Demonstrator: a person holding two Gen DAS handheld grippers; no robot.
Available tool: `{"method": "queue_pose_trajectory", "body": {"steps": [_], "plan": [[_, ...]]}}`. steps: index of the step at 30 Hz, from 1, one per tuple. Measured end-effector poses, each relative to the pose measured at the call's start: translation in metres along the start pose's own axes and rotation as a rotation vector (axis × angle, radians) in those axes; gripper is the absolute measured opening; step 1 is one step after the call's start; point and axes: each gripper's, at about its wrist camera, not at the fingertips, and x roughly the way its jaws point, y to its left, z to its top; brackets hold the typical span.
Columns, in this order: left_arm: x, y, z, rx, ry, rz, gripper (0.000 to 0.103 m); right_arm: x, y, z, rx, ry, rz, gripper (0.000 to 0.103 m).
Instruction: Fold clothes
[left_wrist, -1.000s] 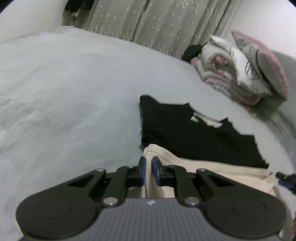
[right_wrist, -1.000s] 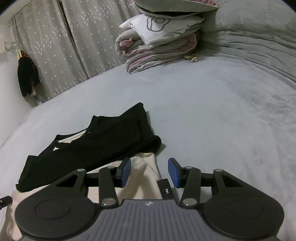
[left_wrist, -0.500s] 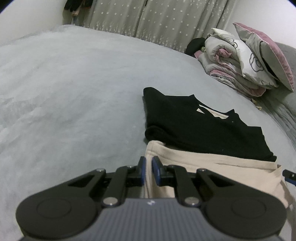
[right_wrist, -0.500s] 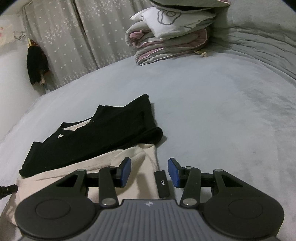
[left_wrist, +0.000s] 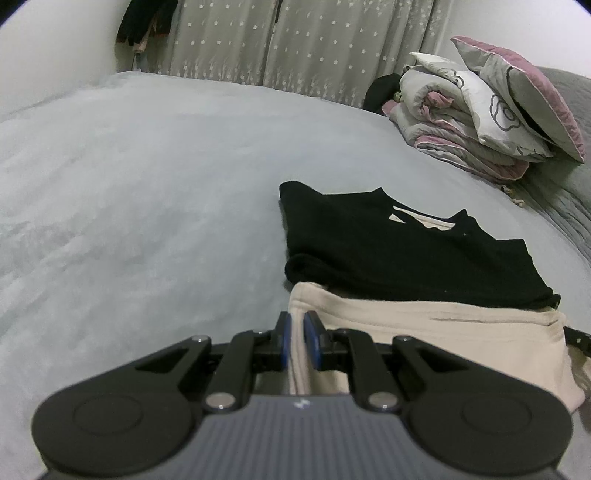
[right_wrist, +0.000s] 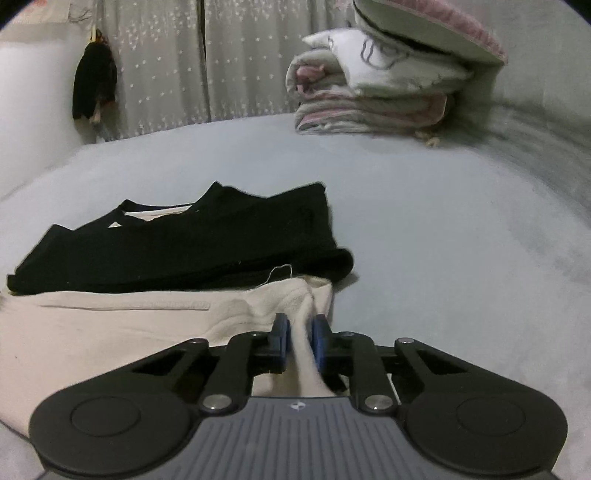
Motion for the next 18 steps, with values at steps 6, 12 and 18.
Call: {"method": "queue_pose_trajectory", "body": {"steps": [6,12,18], "plan": [[-0.013,0.005,0.004,-0.035,-0.034,-0.037,0.009,-0.022,-0.001,0.009,-0.009,-0.070,-0.085,0.009],[0.002,0.012,0.002,-0.072,0.036,-0.012,0.010,-0.006,-0.007,0.006,0.031,-0.024,-0.078,0.009],[-0.002,0.016,0.004,-0.108,0.010,0.011,0.019,0.005,-0.019,0.002,0.131,0.012,-0.069,0.016]]}}
